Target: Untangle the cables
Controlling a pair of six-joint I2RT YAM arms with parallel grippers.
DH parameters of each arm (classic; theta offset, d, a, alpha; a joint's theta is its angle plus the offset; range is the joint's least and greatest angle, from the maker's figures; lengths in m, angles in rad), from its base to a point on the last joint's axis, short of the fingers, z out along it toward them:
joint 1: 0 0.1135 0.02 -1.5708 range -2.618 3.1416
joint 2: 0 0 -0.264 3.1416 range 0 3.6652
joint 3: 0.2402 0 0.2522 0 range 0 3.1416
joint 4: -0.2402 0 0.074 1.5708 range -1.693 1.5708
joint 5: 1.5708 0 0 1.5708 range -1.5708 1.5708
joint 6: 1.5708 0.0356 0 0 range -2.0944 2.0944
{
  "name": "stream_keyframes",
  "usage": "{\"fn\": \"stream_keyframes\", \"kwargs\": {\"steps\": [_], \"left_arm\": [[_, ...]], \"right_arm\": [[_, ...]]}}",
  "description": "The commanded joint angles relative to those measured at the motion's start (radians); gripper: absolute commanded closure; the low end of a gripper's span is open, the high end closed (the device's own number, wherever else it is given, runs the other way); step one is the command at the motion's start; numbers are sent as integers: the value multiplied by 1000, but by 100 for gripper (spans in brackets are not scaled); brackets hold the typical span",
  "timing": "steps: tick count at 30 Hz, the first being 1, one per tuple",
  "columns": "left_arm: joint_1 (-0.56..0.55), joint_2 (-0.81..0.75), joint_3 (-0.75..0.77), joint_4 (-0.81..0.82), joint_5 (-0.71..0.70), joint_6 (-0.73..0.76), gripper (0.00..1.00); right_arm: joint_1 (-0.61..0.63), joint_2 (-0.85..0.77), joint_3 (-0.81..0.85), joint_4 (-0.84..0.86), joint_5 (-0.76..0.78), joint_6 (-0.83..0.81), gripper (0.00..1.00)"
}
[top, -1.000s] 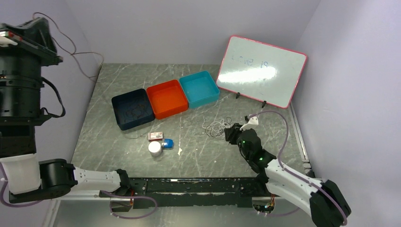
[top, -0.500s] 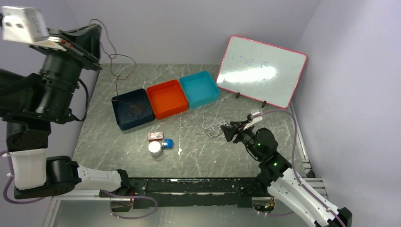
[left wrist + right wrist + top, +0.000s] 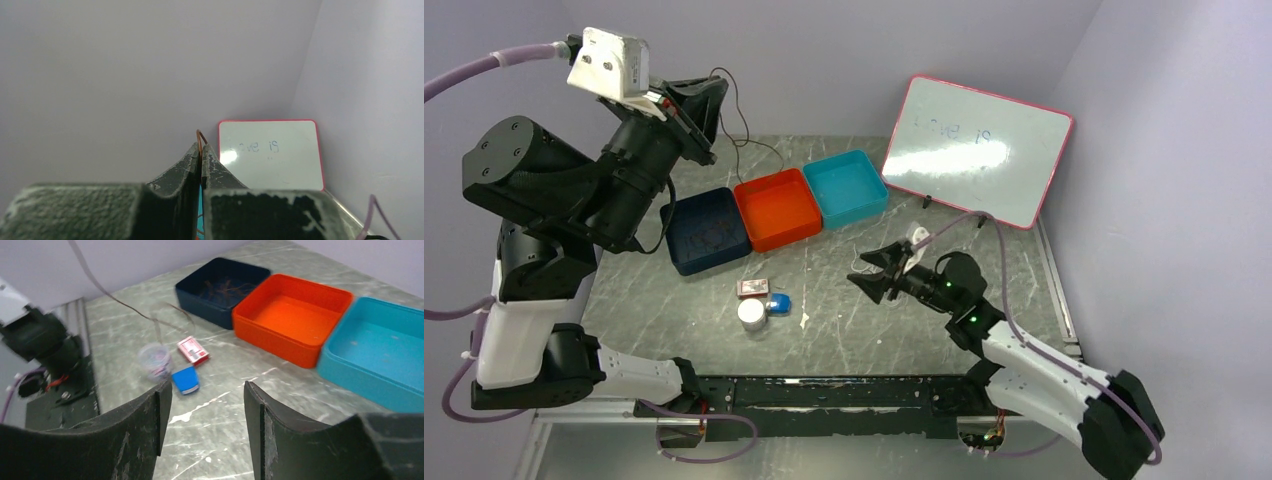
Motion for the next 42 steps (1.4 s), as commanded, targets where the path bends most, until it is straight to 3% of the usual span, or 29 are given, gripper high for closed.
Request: {"fn": "stream_keyframes", "kwargs": {"steps": [1,8,17,25,38,42], "left_arm": [[-6,-4,6,-5,52,-44,93],[-6,0,-8,-17,105,-83,93],[-6,1,-20,-26,152,-113,93],[-6,-12,-36,-19,148,-116,93],[-6,-33,-54,-19,146,-123,93],[-6,-42,-64,-12,143,-123,93]], "right_arm": [[74,103,21,208,-140,-119,42],[159,292,104,236,-137,-247,41],[160,481,195,351,-140,-199,44],[179,570,206,467,-106,-138,43],[264,646,246,468,-83,-187,42],[264,664,278,429,-96,-198,47]]}}
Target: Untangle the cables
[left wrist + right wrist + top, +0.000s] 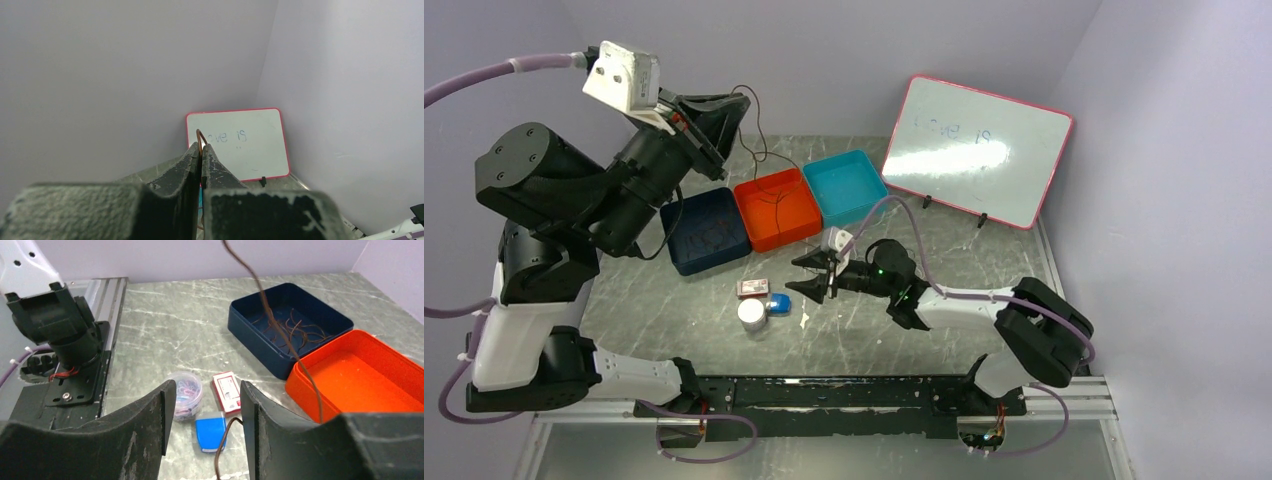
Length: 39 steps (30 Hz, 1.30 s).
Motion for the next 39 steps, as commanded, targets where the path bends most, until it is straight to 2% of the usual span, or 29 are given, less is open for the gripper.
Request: {"fn": "stream_keyframes", "kwargs": {"steps": [1,7,17,23,32,34,39], "left_arm": [[-6,-19,-13,16,10,-8,93],[-6,-25,-15,18,15,-10,93],[-6,-29,-14,15,14,-10,93],[-6,-26,-12,14,9,-7,93],[-6,-23,-12,17,6,-2,93],[-6,-22,-12,17,6,0,93],[-6,-25,-18,17,-1,0,93]], "right_arm": [[2,23,51,-3,-2,-27,48],[2,36,44,9,20,-2,59],[2,49,48,5,28,5,58],[2,53,39,21,23,12,50],[2,61,41,19,22,11,51],[2,61,40,16,28,12,55],[2,48,30,8,59,17,80]]}}
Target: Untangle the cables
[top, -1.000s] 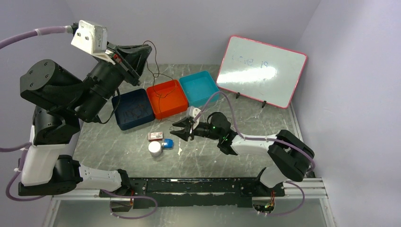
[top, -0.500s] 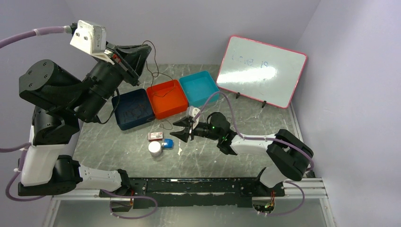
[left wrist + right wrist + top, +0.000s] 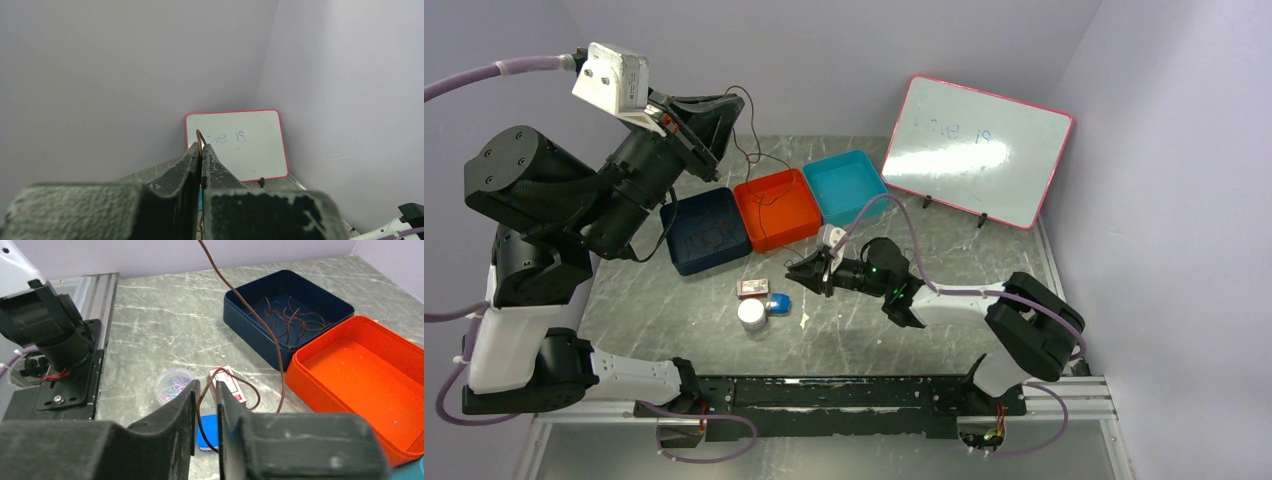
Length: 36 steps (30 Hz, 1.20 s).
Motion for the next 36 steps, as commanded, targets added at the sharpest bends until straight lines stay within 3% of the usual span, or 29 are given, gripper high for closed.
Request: {"fn": "stream_keyframes", "kwargs": {"steps": [1,5,13,23,27,36], "left_arm": [[-6,-4,-9,14,-3,5,93],[-6,-16,-26,2,-7,-6,93],[-6,-106,-185,-17,-24,-65,93],[-6,-246,-483,3,407,-140,93],[-6,-254,-590,6,488,-159,90],[-6,-337,-828,169,575,-220,85]], "right_arm": [[2,-15,-13,18,37,6,84],[2,-69,-37,-11,66,16,100],[3,-311,-71,-202,53,54,100],[2,-579,152,-708,-46,194,100],[1,-598,290,-861,-39,245,100],[1,-645,452,-967,-11,288,100]]}}
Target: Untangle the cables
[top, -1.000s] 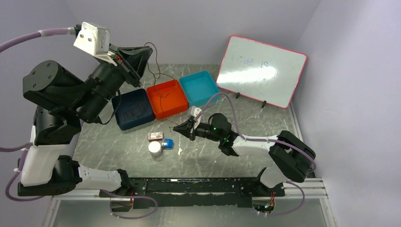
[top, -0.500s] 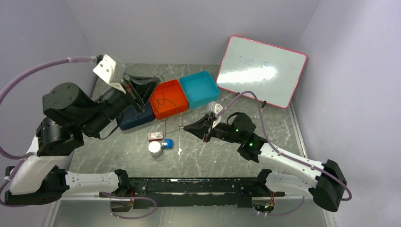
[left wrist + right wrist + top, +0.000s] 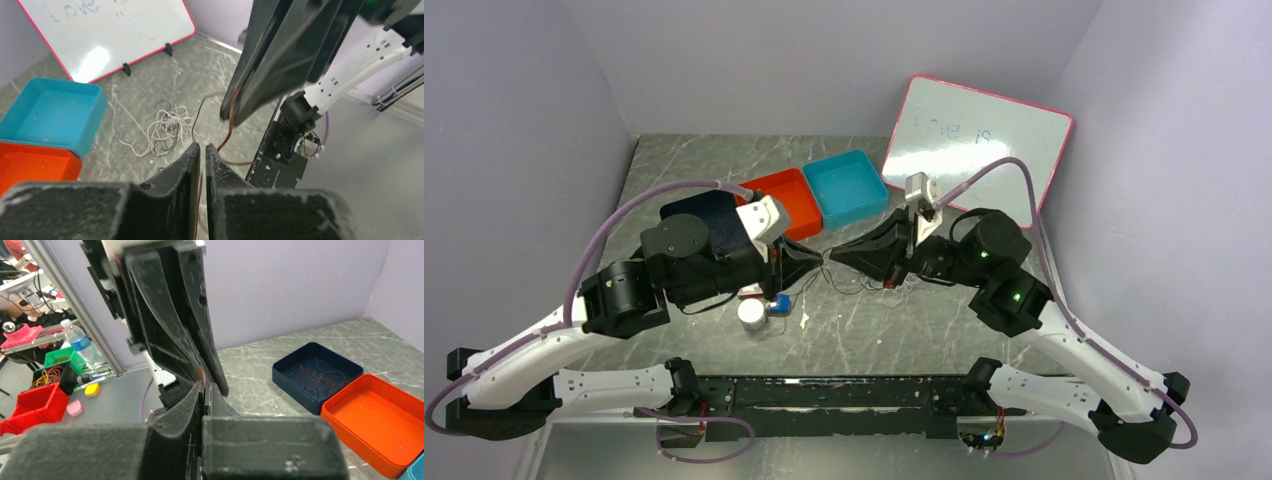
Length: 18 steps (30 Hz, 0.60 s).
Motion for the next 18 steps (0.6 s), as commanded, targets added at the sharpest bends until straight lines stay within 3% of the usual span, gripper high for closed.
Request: {"fn": "stream_keyframes", "kwargs": {"steps": [1,8,12,18], "left_arm": [[-4,-59,-50,130,60,-44,85],[-4,-76,-111,169,33,-62,90],[-4,-91,-148,140,-94,-114,89],[-4,-199,-256,58,-431,-330,67]], "right_arm": [[2,-13,63,-122,8,24,100],[1,-5,65,-201,56,16,100],[1,-10,59,-290,156,21,100],[1,-29,44,-357,245,27,100]]}}
